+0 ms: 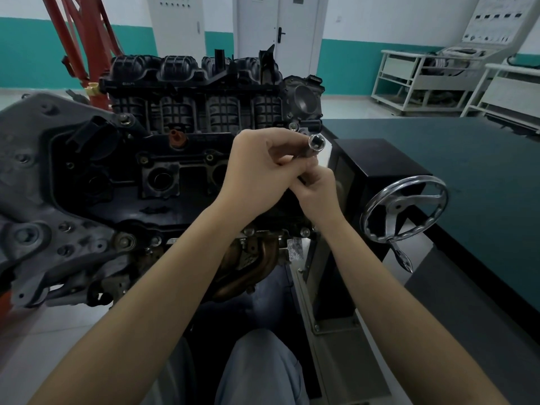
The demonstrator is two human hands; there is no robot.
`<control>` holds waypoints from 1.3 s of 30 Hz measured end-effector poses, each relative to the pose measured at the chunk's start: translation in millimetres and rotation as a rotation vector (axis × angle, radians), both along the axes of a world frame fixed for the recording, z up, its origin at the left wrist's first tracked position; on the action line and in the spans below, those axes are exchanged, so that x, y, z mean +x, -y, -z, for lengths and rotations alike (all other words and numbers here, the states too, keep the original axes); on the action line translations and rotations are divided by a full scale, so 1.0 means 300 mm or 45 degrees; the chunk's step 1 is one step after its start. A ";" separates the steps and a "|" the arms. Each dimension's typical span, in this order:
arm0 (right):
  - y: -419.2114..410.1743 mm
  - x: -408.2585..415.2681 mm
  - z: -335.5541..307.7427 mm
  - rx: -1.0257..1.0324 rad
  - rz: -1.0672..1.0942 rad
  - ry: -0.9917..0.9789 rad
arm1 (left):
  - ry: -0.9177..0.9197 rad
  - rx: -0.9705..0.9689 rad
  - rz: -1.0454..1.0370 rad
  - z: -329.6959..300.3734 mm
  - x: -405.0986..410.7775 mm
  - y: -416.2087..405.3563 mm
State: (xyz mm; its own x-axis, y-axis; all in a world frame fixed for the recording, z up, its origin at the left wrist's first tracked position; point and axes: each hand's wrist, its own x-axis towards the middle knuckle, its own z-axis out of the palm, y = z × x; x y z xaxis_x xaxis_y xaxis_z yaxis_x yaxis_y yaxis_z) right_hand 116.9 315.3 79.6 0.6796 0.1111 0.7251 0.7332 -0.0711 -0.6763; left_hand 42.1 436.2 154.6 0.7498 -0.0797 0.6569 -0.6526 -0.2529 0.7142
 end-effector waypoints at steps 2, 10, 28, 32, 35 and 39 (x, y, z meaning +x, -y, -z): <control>-0.002 0.003 0.002 0.029 0.025 -0.019 | -0.021 -0.004 0.080 -0.003 -0.002 -0.005; -0.006 -0.008 -0.002 0.078 0.054 -0.004 | 0.065 0.080 -0.163 -0.001 -0.003 0.003; -0.011 -0.001 0.006 0.083 0.103 -0.038 | -0.016 0.009 0.042 0.011 0.000 -0.001; -0.012 -0.003 0.001 0.128 0.093 -0.007 | 0.054 -0.023 -0.169 0.012 -0.001 0.005; -0.015 -0.013 -0.002 0.070 0.047 0.003 | 0.044 -0.057 -0.117 0.012 -0.002 0.007; -0.013 -0.016 -0.007 0.112 0.077 -0.015 | -0.019 0.010 0.049 0.010 0.002 0.002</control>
